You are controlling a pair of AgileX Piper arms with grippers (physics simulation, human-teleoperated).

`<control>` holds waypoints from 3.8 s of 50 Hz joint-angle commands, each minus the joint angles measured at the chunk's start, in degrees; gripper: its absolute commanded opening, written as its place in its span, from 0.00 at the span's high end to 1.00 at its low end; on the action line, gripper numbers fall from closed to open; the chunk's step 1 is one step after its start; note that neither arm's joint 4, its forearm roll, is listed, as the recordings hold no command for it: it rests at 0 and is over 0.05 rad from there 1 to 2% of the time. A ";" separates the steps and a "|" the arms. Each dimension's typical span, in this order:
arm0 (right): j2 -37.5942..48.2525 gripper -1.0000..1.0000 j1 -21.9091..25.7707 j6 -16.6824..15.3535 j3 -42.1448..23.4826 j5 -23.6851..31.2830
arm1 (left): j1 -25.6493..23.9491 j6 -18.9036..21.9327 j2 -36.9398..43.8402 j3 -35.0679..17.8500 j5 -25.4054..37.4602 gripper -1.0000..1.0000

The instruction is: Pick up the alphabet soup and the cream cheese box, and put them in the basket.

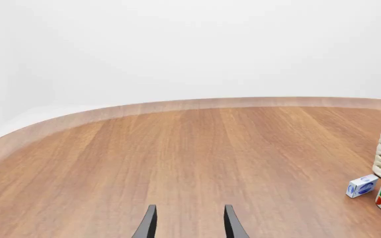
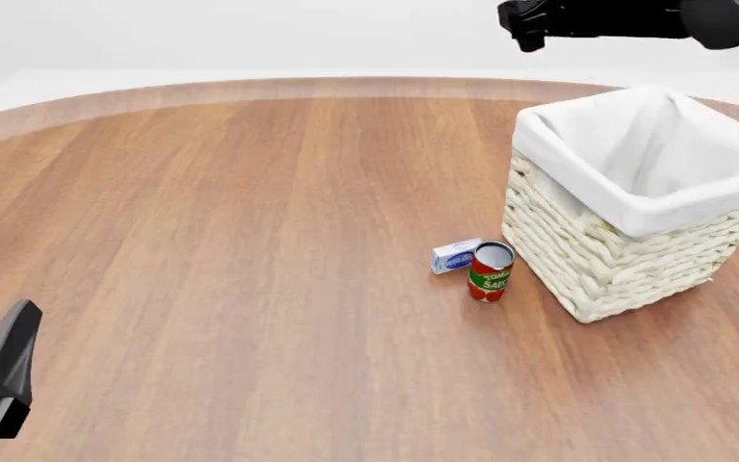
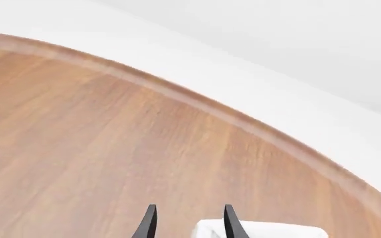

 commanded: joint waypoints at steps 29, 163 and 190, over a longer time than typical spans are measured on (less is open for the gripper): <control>15.22 0.00 11.62 -7.64 -28.43 20.78 | 0.00 -0.01 -0.05 0.03 0.01 0.00; 36.21 0.00 16.42 -42.61 -45.52 53.95 | -0.01 0.00 -0.05 0.03 0.01 0.00; 35.28 0.00 15.81 -46.55 -39.67 53.95 | -0.02 -0.02 -0.03 0.03 0.00 0.00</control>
